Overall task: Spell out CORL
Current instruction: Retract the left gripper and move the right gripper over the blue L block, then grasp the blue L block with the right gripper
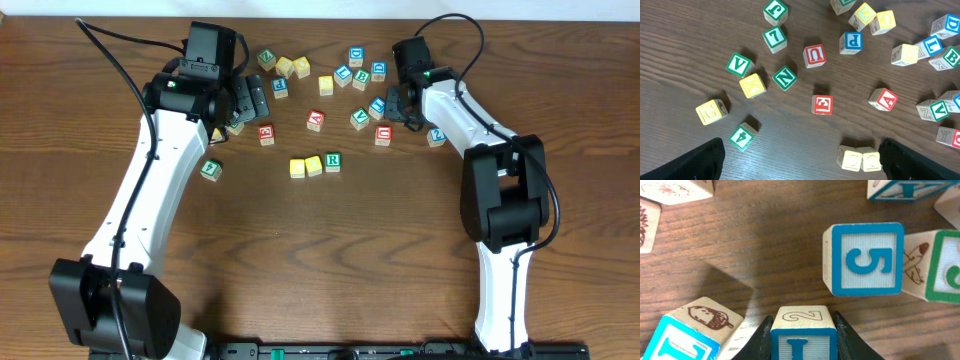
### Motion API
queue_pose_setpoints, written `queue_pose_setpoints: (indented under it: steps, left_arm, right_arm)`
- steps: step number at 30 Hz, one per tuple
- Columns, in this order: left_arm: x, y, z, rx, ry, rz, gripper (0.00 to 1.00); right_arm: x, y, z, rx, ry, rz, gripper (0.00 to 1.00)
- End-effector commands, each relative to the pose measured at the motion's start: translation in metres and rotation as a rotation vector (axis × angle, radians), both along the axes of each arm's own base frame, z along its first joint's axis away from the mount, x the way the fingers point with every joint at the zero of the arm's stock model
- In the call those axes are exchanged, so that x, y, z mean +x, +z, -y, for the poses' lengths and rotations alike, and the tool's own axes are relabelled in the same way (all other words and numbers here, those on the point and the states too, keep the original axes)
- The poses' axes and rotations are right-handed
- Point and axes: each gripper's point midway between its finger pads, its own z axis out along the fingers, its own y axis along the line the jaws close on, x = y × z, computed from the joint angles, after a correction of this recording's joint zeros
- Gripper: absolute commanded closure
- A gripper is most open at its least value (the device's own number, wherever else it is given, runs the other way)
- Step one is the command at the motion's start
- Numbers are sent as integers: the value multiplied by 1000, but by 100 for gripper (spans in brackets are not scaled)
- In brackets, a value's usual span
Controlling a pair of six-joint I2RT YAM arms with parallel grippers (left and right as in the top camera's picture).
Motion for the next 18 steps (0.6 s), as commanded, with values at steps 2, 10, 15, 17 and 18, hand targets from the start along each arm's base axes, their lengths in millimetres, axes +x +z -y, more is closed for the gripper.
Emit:
queue_pose_setpoints:
  steps: [2,10,15,17,18]
  left_arm:
    - [-2,2,-5,13,2,3,2]
    - [-2,2,-5,13,2,3,2]
    - [-2,2,-5,13,2,3,2]
    - [-2,2,-5,13,2,3,2]
    - [-2,2,-5,13,2,3,2]
  right_arm:
    - [2,28,2,-7,19,33,81]
    - [-14,81,-2,16,84,58,82]
    - [-38,104,-21,121,149,14,87]
    - [-51,105,-33,162,177,-29,87]
    - [-55,104,-36,172,186,-45,87]
